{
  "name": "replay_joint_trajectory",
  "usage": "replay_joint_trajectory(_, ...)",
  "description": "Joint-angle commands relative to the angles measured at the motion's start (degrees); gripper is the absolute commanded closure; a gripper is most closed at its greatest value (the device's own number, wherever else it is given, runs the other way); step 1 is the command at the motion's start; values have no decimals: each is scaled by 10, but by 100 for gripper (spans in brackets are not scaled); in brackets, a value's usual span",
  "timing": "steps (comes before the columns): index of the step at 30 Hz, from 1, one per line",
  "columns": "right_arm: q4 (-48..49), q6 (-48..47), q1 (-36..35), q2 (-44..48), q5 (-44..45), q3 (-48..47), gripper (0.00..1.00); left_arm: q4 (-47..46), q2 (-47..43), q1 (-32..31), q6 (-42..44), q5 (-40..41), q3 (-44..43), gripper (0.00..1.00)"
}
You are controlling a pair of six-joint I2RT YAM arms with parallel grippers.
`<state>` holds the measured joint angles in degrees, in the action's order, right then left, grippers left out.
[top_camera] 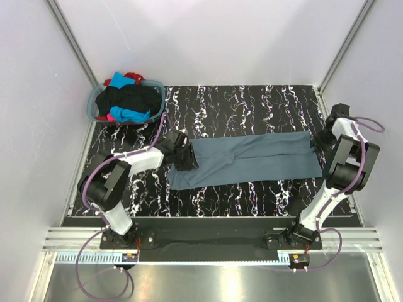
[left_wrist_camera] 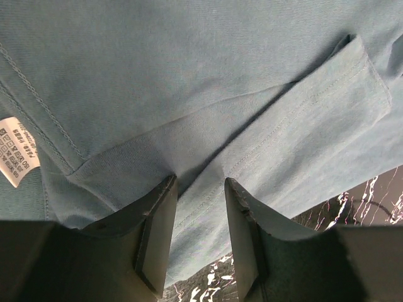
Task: Fold and stack the t-shirts
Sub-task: Fold the tshirt
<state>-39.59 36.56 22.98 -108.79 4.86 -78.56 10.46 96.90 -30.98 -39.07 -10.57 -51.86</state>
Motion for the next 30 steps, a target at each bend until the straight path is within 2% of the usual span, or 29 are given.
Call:
replay_joint_trajectory(1,13,6,0,-9,-8,-25,68,-18,11,1,8,23,11,57)
replay_joint_trajectory(13,21,24,0,-17,0,-6,68,-7,9,1,15,27,5,57)
replay_joint_trajectory(18,34,16,0,-25,-2,-6,72,3,0,2,15,32,5,57)
replay_joint_trajectory(21,34,28,0,-9,-21,9,69,3,-4,3,14,31,5,57)
replay_joint_trajectory(26,27,41,0,17,-3,21,62,4,-6,2,14,34,4,57)
replay_joint_trajectory(30,15,47,0,24,-6,21,61,4,-3,2,12,33,4,57)
